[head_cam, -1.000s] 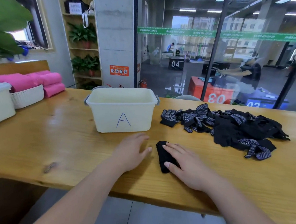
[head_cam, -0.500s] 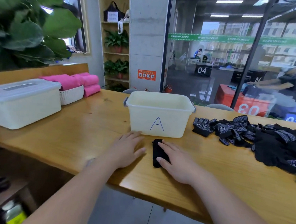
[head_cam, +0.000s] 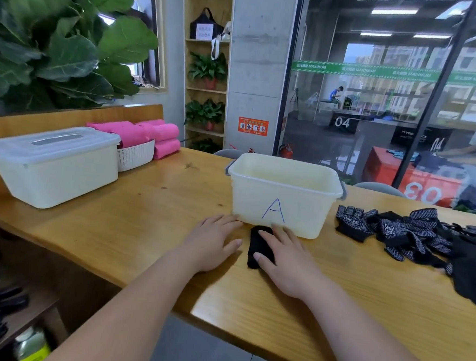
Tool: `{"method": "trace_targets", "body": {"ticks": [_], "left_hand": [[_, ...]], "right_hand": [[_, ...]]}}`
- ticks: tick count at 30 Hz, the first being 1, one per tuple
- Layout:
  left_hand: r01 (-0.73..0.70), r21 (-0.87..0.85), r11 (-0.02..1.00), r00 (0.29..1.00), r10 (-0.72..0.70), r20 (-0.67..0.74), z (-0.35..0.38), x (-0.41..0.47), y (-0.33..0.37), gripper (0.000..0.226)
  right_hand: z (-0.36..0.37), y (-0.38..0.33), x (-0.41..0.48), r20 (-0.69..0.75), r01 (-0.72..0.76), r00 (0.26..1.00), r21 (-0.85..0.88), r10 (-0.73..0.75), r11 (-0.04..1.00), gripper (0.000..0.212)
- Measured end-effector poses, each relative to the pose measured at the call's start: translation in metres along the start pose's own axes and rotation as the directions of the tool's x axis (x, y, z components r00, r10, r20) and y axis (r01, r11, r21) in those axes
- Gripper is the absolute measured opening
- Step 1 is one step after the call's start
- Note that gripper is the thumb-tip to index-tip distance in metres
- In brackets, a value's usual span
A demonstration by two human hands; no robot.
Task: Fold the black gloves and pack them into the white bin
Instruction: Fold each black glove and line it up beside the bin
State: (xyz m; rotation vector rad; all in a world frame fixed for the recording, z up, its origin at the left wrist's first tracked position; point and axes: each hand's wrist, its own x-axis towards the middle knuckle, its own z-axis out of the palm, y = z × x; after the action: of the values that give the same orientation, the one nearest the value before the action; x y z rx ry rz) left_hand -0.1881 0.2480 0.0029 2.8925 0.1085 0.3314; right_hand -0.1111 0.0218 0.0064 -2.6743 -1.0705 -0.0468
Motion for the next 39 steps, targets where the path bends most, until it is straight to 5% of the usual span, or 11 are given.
{"method": "trace_targets", "body": {"ticks": [7, 28, 39], "left_hand": [[0.067, -0.065, 0.996, 0.989, -0.075, -0.128, 0.008, -0.012, -0.012, 0.056], [0.160, -0.236, 0.959, 0.957, -0.209, -0.200, 0.007, -0.007, -0.020, 0.049], [0.035, 0.201, 0.979, 0.952, 0.029, -0.304, 0.006, -0.013, 0.005, 0.067]], "right_hand": [[0.004, 0.003, 0.019, 0.008, -0.016, 1.000, -0.023, 0.017, 1.000, 0.068], [0.012, -0.048, 0.048, -0.001, -0.015, 1.000, 0.086, 0.015, 0.996, 0.064], [-0.018, 0.011, -0.014, -0.002, -0.065, 0.998, 0.003, 0.065, 0.998, 0.069]]}}
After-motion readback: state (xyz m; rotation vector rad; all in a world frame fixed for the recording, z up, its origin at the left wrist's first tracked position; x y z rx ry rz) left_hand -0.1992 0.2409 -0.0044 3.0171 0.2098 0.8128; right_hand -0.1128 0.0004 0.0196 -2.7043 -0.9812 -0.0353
